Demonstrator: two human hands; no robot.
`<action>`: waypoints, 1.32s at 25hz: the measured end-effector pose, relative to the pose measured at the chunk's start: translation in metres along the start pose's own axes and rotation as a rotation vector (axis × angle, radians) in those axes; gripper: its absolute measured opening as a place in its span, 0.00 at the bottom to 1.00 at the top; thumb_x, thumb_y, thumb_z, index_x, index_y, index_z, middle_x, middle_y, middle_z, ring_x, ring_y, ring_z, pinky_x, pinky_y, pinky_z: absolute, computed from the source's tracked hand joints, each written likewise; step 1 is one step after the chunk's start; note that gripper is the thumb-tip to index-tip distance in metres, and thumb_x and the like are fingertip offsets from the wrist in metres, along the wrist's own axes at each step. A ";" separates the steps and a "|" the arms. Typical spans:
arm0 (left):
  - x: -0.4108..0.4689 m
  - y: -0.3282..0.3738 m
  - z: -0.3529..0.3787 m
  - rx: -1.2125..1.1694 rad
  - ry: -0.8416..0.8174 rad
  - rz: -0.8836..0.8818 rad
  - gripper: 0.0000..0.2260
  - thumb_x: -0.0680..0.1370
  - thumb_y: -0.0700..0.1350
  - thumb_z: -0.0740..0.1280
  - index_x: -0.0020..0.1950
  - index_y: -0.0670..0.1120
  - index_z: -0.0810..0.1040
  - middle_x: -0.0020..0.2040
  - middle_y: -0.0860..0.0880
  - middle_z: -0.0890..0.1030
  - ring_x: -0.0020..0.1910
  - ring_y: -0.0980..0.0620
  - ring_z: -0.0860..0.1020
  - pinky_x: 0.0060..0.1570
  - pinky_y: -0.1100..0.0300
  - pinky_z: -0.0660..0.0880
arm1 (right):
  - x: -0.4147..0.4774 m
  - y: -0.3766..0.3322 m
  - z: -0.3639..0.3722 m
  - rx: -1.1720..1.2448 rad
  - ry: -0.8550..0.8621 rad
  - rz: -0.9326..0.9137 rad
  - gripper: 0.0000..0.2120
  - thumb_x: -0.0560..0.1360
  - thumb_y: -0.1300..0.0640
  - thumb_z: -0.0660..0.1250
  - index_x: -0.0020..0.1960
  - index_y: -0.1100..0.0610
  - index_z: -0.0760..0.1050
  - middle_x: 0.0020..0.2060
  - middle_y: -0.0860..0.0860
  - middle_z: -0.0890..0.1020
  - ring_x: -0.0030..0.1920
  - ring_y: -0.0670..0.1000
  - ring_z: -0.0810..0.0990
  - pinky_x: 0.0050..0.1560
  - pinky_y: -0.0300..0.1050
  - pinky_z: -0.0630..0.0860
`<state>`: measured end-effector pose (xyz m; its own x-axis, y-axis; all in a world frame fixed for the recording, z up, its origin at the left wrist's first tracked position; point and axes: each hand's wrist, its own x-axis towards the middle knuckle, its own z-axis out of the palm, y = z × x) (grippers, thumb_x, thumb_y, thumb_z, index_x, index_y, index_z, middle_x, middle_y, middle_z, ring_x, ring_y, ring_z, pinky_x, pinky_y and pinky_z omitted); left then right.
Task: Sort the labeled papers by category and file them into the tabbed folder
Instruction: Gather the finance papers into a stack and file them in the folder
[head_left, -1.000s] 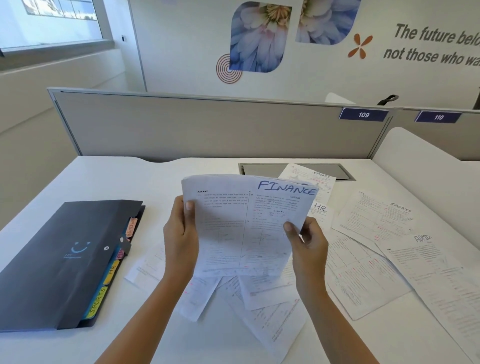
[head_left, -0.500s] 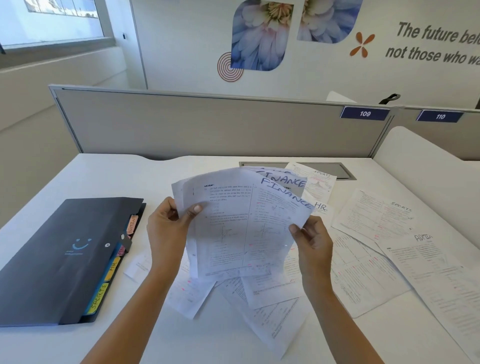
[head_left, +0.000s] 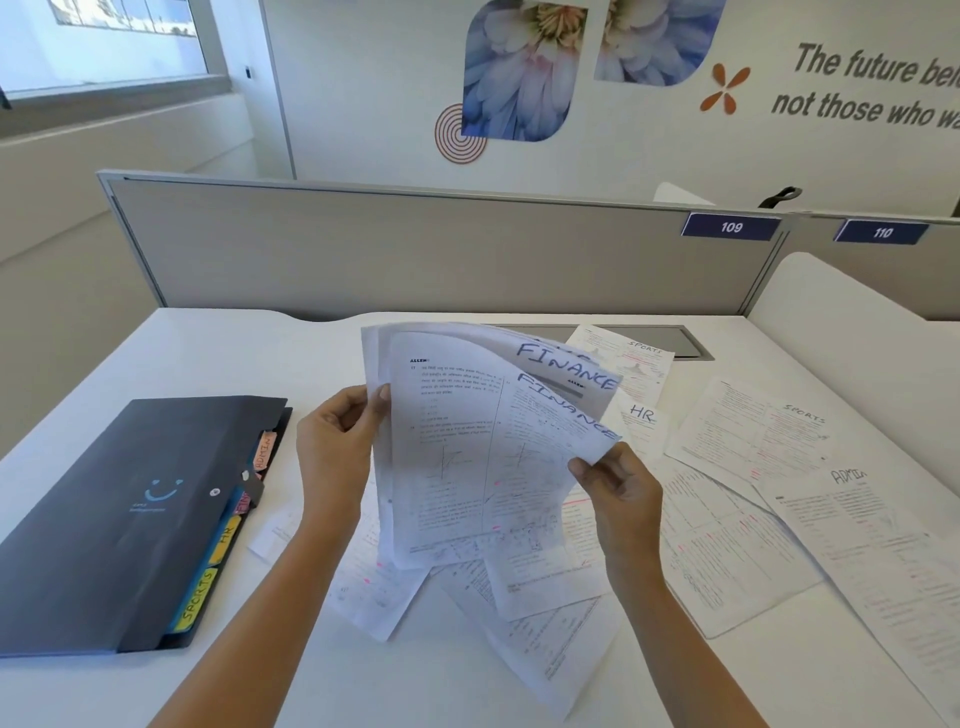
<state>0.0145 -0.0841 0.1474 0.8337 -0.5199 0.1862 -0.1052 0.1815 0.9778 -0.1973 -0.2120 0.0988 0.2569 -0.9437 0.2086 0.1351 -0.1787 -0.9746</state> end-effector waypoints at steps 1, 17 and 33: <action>0.001 0.002 0.001 -0.008 0.006 0.002 0.03 0.75 0.48 0.70 0.41 0.52 0.83 0.38 0.55 0.85 0.42 0.49 0.82 0.50 0.51 0.80 | 0.001 0.001 0.000 -0.005 -0.003 0.007 0.10 0.71 0.65 0.72 0.46 0.50 0.80 0.45 0.47 0.86 0.49 0.47 0.83 0.50 0.40 0.78; 0.016 0.011 0.013 -0.182 0.073 0.030 0.11 0.76 0.38 0.68 0.44 0.50 0.68 0.43 0.51 0.75 0.37 0.55 0.74 0.38 0.52 0.70 | 0.007 0.004 0.003 -0.091 0.107 -0.063 0.12 0.69 0.66 0.74 0.45 0.51 0.80 0.44 0.50 0.85 0.42 0.40 0.82 0.43 0.30 0.77; 0.014 0.003 0.009 0.093 -0.145 0.127 0.15 0.79 0.58 0.58 0.56 0.54 0.80 0.55 0.57 0.82 0.51 0.59 0.80 0.46 0.56 0.75 | 0.051 0.022 0.034 -0.041 -0.147 0.203 0.08 0.69 0.61 0.75 0.48 0.60 0.83 0.46 0.55 0.86 0.47 0.54 0.83 0.53 0.54 0.79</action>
<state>0.0212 -0.0982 0.1541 0.7248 -0.6133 0.3140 -0.2599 0.1786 0.9490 -0.1484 -0.2549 0.0910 0.4116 -0.9112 0.0155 0.0283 -0.0042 -0.9996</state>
